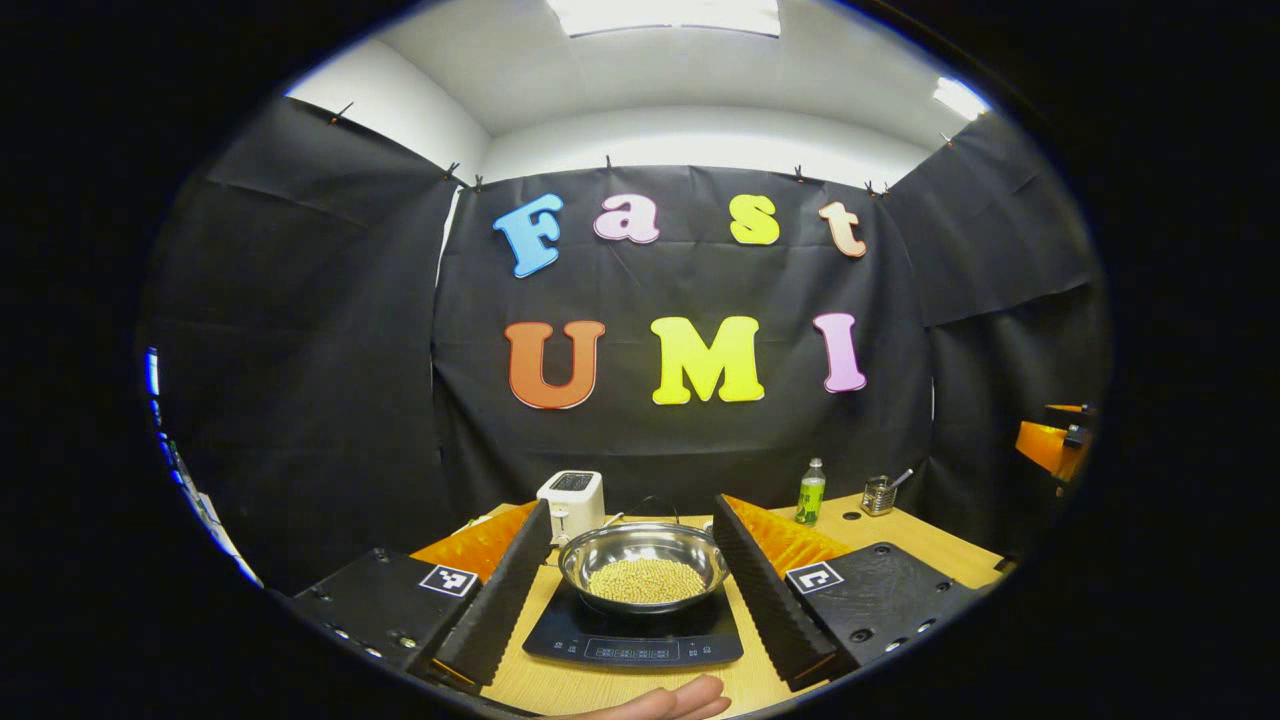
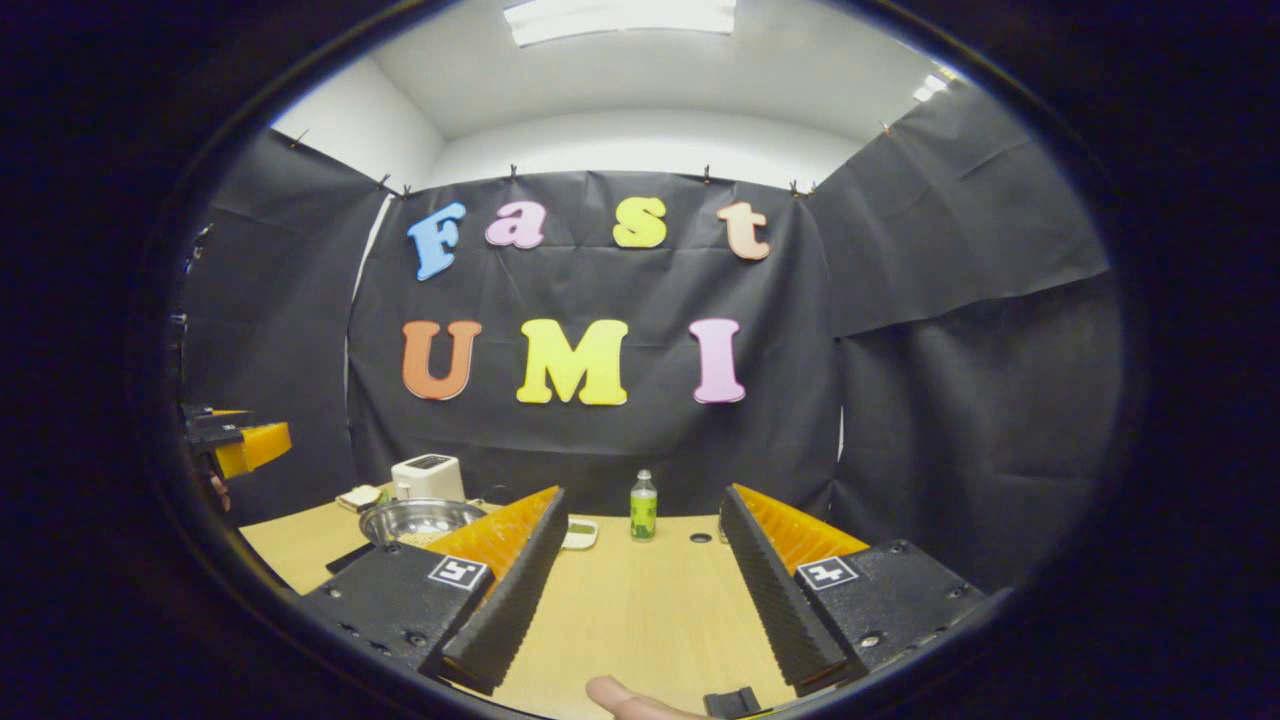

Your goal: First push the handle of the pot to place it horizontally, then grasp the pot with both hands and set it on the induction cooktop.

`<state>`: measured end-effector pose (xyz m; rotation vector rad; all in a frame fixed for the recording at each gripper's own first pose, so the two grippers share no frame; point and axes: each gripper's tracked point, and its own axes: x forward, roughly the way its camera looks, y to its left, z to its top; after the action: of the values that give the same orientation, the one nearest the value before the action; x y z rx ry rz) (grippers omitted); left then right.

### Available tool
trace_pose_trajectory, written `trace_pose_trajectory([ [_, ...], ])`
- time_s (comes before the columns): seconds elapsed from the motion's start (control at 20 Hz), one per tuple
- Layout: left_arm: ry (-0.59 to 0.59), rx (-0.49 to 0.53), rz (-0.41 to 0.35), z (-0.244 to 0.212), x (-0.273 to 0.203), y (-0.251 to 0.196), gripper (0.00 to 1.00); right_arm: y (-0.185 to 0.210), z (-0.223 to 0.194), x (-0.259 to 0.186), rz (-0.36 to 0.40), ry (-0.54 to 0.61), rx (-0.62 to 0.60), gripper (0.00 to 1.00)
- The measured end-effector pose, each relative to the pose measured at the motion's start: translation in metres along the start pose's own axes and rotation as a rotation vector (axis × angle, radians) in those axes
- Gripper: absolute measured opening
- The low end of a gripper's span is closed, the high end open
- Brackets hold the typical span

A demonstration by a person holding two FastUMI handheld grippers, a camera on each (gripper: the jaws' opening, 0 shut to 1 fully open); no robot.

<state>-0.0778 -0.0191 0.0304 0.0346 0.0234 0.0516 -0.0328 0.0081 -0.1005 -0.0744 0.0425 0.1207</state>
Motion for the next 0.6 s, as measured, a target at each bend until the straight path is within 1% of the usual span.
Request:
trace_pose_trajectory([
  [0.1, -0.012, 0.005, 0.007, 0.002, -0.002, 0.003, 0.96, -0.009, 0.003, -0.005, -0.023, -0.020, -0.006, 0.96],
  [0.25, -0.010, 0.001, -0.022, 0.001, -0.003, -0.005, 0.96, -0.013, 0.004, -0.009, -0.047, -0.026, -0.002, 0.96],
  [0.45, -0.025, 0.003, -0.049, 0.001, -0.007, -0.012, 0.96, -0.011, 0.004, -0.008, -0.048, -0.031, 0.025, 0.96],
  [0.6, -0.025, 0.014, -0.075, -0.002, -0.010, -0.020, 0.96, -0.017, 0.001, -0.007, -0.070, -0.032, 0.044, 0.96],
])
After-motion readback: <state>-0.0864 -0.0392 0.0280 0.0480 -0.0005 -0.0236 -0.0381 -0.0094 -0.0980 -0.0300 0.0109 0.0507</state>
